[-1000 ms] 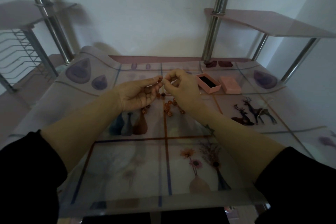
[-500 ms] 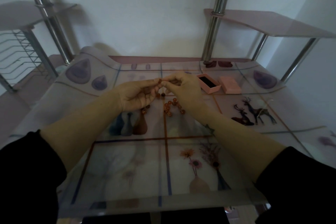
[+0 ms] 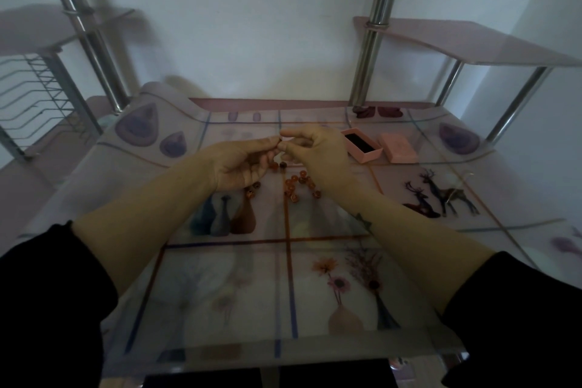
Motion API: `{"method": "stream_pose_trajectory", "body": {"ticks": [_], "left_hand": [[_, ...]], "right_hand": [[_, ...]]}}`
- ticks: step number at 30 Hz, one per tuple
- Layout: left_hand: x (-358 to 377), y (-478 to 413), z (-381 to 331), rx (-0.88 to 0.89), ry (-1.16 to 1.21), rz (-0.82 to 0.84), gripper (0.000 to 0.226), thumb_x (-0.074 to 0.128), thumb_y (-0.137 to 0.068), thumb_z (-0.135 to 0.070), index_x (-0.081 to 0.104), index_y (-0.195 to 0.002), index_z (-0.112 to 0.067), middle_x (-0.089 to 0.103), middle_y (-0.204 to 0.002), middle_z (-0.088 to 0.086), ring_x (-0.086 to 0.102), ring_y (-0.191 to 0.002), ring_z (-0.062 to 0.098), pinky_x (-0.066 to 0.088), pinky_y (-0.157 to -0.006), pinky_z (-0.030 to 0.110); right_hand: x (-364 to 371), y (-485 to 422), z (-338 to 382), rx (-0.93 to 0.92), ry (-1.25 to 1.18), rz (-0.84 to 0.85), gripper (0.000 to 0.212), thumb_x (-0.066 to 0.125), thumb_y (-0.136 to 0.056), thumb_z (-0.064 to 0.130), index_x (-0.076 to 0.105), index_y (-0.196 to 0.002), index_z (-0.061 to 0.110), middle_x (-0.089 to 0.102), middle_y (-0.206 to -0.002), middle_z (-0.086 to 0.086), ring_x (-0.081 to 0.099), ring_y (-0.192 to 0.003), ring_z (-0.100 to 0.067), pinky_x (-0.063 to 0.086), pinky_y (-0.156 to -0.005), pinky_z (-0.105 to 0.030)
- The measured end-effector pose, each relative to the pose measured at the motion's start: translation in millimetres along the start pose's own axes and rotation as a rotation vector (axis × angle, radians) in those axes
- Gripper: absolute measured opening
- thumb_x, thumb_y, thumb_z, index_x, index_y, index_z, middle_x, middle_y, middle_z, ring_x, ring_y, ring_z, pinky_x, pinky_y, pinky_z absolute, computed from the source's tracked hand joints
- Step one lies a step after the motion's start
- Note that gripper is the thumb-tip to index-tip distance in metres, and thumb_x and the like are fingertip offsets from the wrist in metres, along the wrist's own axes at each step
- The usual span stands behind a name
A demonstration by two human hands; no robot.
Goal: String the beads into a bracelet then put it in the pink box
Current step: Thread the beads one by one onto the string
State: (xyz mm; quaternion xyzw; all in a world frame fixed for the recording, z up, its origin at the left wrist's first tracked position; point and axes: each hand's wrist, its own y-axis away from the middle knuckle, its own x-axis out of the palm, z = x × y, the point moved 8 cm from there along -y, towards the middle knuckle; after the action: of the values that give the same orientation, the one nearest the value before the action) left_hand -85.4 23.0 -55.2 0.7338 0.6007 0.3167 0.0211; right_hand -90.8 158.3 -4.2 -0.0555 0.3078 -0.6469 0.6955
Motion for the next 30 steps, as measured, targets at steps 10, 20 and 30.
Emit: {"method": "stream_pose_trajectory", "body": {"ticks": [10,20,30], "left_hand": [[-1.1,1.1,-6.6,0.034,-0.055,-0.036,0.013,0.070,-0.082,-0.018,0.071,-0.089,-0.007,0.070,-0.071,0.000,0.062,-0.056,0.003,0.051,-0.052,0.009],[3.1,7.3,-36.3,0.285,-0.047,-0.131,0.014,0.064,-0.091,-0.022,0.065,-0.096,-0.009,0.075,-0.083,0.002,0.070,-0.071,0.009,0.054,-0.057,0.018],[29.7,17.6,-57.1,0.357,0.007,-0.043,0.014,0.064,-0.092,-0.022,0.062,-0.090,-0.009,0.070,-0.072,-0.001,0.069,-0.067,0.008,0.054,-0.059,0.017]], "right_hand": [[4.5,-4.2,6.1,-0.039,0.084,0.056,0.017,0.067,-0.087,0.013,0.072,-0.104,0.014,0.069,-0.071,0.017,0.067,-0.059,0.002,0.055,-0.063,-0.014],[-0.1,-5.8,-12.2,0.059,0.226,0.039,0.011,0.069,-0.085,0.023,0.070,-0.097,0.020,0.067,-0.082,0.010,0.063,-0.077,-0.003,0.051,-0.070,-0.020],[-13.0,-7.7,-26.1,0.166,0.389,0.137,0.022,0.068,-0.086,0.011,0.070,-0.108,0.012,0.070,-0.103,-0.001,0.062,-0.090,-0.007,0.050,-0.078,-0.018]]}}
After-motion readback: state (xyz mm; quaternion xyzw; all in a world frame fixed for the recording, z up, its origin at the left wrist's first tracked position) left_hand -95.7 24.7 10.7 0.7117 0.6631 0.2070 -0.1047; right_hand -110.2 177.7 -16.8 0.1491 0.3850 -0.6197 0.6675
